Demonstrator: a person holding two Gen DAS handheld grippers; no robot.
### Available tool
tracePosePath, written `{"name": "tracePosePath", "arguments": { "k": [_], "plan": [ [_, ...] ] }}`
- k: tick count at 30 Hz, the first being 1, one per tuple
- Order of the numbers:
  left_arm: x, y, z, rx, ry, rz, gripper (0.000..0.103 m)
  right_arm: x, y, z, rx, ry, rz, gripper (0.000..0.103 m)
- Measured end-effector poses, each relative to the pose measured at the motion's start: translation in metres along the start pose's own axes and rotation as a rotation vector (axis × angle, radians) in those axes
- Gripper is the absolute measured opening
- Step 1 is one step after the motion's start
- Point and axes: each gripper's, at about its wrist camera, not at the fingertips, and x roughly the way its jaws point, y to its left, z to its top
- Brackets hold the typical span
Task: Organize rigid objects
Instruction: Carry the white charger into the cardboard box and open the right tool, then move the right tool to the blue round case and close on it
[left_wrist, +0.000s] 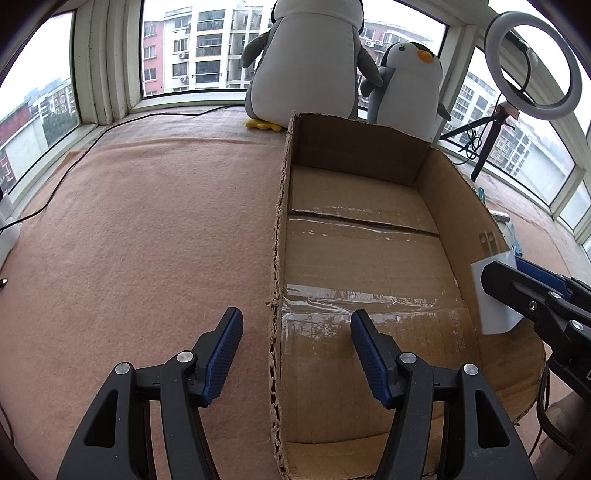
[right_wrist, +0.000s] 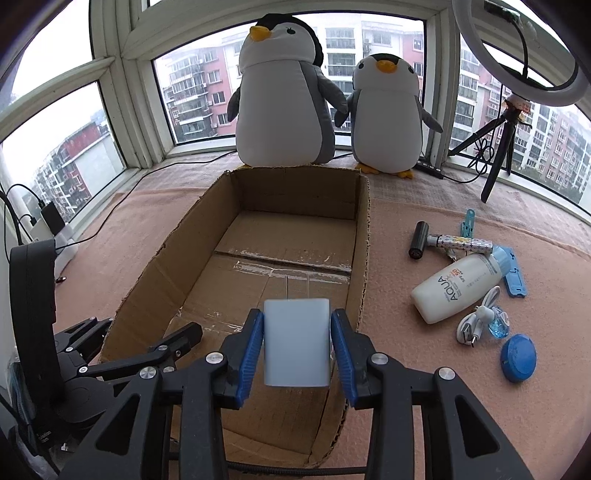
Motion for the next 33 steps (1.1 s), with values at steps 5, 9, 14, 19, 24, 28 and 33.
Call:
{"name": "tracePosePath", "arguments": {
  "k": [5, 9, 14, 19, 24, 28, 33],
  "plan": [
    [0.002, -0.001, 0.001, 0.002, 0.006, 0.002, 0.065, -0.011, -0.006, 0.003, 0.036, -0.031, 0.036, 0.051],
    [0.004, -0.002, 0.003, 0.001, 0.021, 0.003, 0.065, -0.02, -0.013, 0.003, 0.06, -0.055, 0.026, 0.051],
    [0.011, -0.001, 0.008, -0.009, 0.044, 0.004, 0.066, -0.035, -0.03, -0.001, 0.104, -0.084, 0.004, 0.051],
    [0.014, -0.002, 0.011, 0.002, 0.05, 0.012, 0.068, -0.05, -0.06, -0.007, 0.168, -0.112, -0.059, 0.051],
    [0.015, -0.003, 0.012, 0.012, 0.054, 0.026, 0.071, -0.059, -0.101, -0.018, 0.245, -0.112, -0.129, 0.051],
    [0.016, -0.002, 0.012, 0.014, 0.055, 0.025, 0.073, -0.062, -0.131, -0.028, 0.309, -0.111, -0.185, 0.051],
    [0.016, -0.001, 0.012, 0.013, 0.046, 0.025, 0.074, -0.055, -0.16, -0.037, 0.358, -0.079, -0.237, 0.051]
  ]
}}
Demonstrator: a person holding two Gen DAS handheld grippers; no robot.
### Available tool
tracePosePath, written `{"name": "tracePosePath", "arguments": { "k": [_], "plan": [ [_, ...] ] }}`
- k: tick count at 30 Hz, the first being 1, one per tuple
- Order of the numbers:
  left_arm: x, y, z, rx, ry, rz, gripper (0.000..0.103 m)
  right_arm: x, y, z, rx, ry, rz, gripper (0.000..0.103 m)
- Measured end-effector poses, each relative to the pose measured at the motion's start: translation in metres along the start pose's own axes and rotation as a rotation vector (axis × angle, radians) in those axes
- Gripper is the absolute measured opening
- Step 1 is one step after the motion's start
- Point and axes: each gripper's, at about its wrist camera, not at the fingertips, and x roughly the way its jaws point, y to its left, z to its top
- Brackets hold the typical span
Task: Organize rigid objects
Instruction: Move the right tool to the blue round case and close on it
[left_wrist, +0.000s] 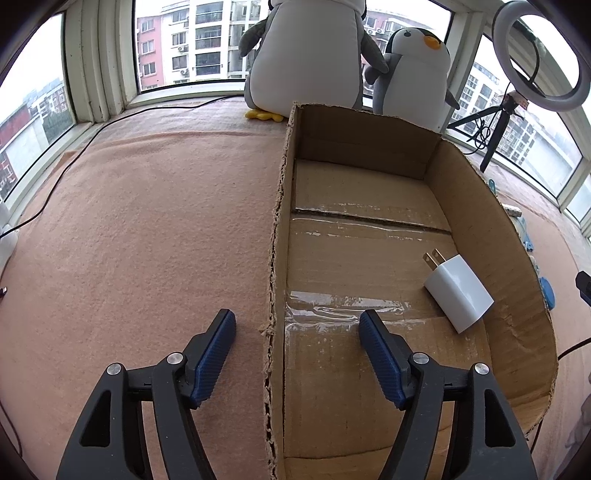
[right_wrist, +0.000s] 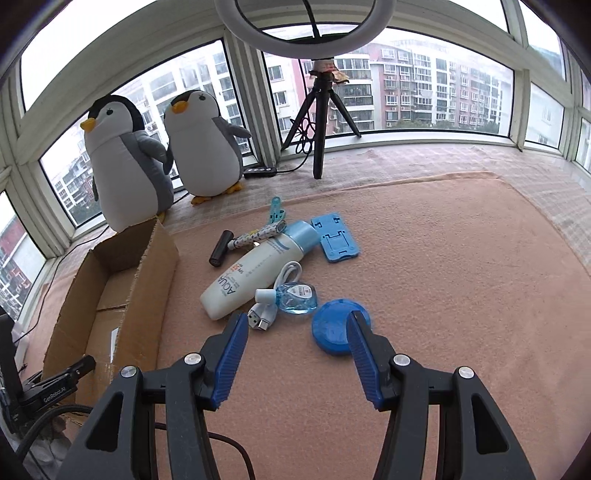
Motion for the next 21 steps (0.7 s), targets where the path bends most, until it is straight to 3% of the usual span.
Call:
{"name": "tracePosePath", "arguments": {
  "k": [5, 11, 21],
  "plan": [
    [-0.001, 0.0, -0.001, -0.004, -0.003, 0.0, 0.074, 0.009, -0.018, 0.004, 0.01, 0.0, -0.067, 0.051],
    [-0.002, 0.0, -0.002, -0.008, -0.007, -0.002, 0.074, 0.024, -0.032, 0.005, -0.015, 0.052, -0.069, 0.053],
    [-0.001, -0.001, -0.002, -0.011, -0.005, -0.003, 0.075, 0.051, -0.016, -0.013, -0.107, 0.126, -0.084, 0.057]
  ]
}}
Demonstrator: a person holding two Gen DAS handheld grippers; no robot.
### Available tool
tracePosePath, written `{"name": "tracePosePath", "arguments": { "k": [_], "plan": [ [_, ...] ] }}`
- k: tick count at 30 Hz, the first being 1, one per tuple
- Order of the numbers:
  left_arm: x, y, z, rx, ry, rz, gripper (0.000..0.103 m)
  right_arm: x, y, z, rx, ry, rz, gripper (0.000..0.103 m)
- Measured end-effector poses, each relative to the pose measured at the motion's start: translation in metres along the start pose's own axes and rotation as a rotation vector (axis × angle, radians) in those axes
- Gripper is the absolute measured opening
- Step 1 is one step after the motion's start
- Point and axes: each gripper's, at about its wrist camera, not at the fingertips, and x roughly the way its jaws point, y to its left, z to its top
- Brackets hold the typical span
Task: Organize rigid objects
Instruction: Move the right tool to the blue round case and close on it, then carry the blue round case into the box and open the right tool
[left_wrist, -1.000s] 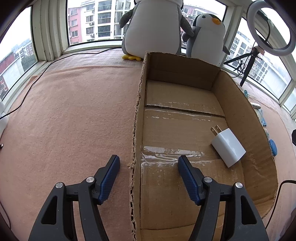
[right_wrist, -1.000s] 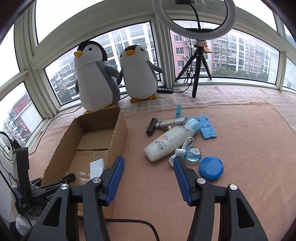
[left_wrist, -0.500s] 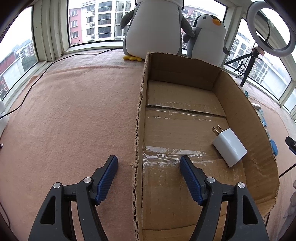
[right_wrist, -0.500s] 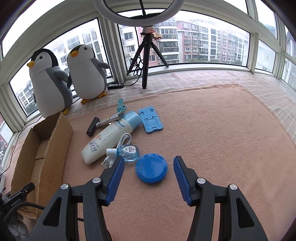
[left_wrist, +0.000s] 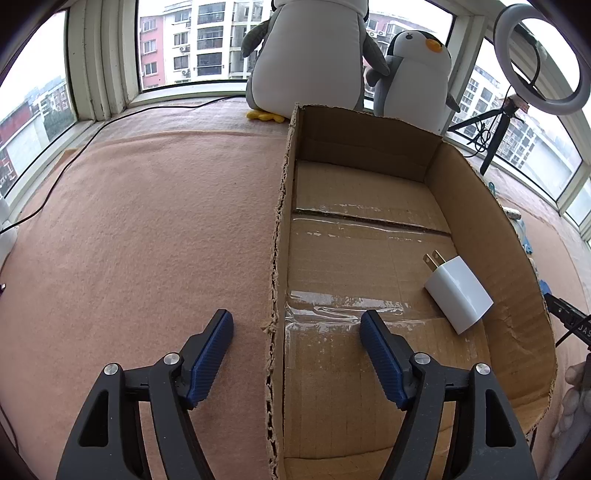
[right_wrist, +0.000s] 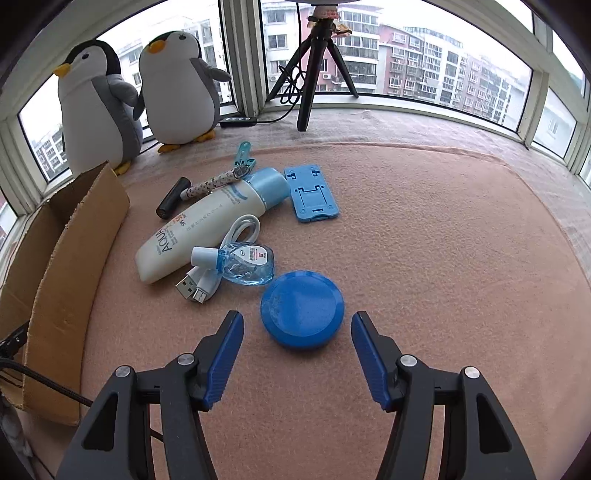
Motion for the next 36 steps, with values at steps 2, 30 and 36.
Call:
{"name": "tracePosePath", "arguments": {
  "k": [2, 30, 36],
  "plan": [
    [0.0, 0.0, 0.0, 0.001, 0.0, 0.0, 0.075, 0.004, 0.001, 0.0, -0.001, 0.001, -0.008, 0.057],
    [0.0, 0.0, 0.0, 0.001, 0.001, -0.001, 0.076, 0.013, -0.003, 0.003, 0.014, 0.014, -0.038, 0.046],
    [0.0, 0.0, 0.0, 0.001, 0.0, -0.001, 0.076, 0.005, -0.007, 0.002, 0.029, 0.002, -0.05, 0.046]
  ]
}}
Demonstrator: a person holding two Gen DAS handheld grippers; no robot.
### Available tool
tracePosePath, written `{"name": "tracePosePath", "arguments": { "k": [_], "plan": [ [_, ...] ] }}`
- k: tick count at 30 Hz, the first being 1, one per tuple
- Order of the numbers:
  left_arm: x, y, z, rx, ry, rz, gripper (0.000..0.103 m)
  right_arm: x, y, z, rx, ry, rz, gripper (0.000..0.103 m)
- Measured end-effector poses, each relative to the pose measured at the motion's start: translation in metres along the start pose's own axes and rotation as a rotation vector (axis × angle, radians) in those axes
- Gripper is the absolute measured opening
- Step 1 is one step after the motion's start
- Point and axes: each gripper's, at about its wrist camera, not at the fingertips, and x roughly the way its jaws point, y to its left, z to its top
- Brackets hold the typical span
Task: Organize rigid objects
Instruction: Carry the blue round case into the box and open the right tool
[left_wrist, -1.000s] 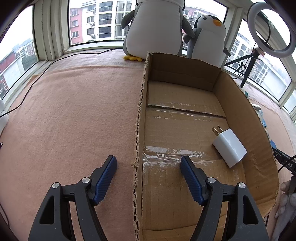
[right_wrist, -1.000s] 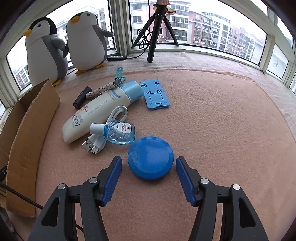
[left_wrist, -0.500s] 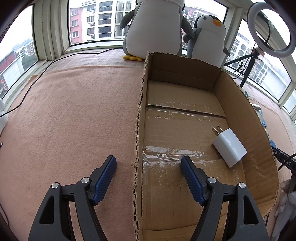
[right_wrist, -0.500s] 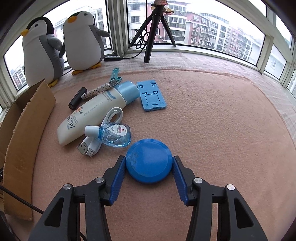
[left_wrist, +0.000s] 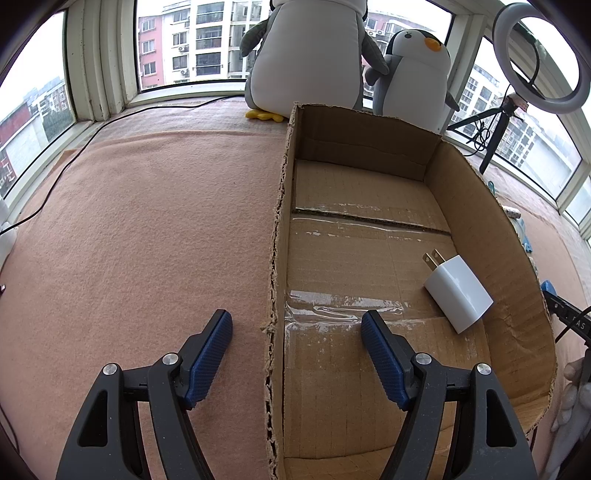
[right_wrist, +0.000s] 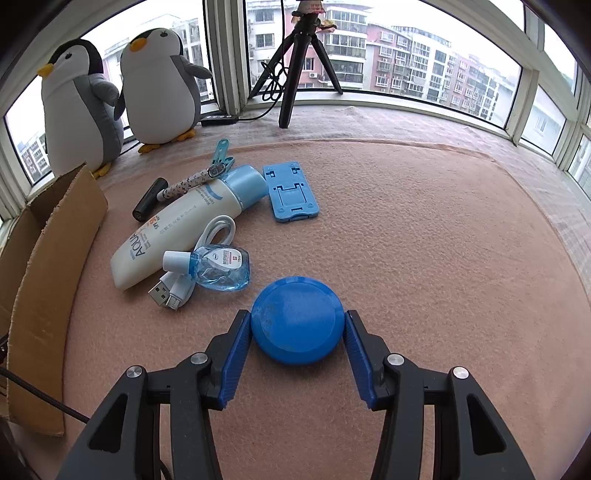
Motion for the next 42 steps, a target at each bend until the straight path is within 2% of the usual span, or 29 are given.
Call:
{"name": "tracePosePath", "arguments": {
  "k": [5, 8, 17, 22, 29, 42],
  "plan": [
    [0.0, 0.0, 0.0, 0.0, 0.0, 0.0, 0.076, -0.022, 0.006, 0.008, -0.004, -0.051, 0.009, 0.046],
    [0.0, -0.001, 0.0, 0.0, 0.001, -0.001, 0.076, -0.041, 0.019, 0.018, -0.02, -0.095, 0.045, 0.046],
    [0.0, -0.001, 0.0, -0.001, 0.0, -0.001, 0.076, -0.077, 0.09, 0.045, -0.156, -0.191, 0.168, 0.046],
    [0.0, -0.001, 0.0, -0.001, 0.001, -0.001, 0.076, -0.077, 0.129, 0.054, -0.215, -0.189, 0.239, 0.046],
    [0.0, -0.001, 0.0, 0.0, 0.0, -0.001, 0.076, -0.07, 0.174, 0.064, -0.297, -0.187, 0.293, 0.046],
    [0.0, 0.0, 0.0, 0.0, 0.0, -0.001, 0.076, -0.037, 0.21, 0.085, -0.343, -0.112, 0.322, 0.046]
  ]
}}
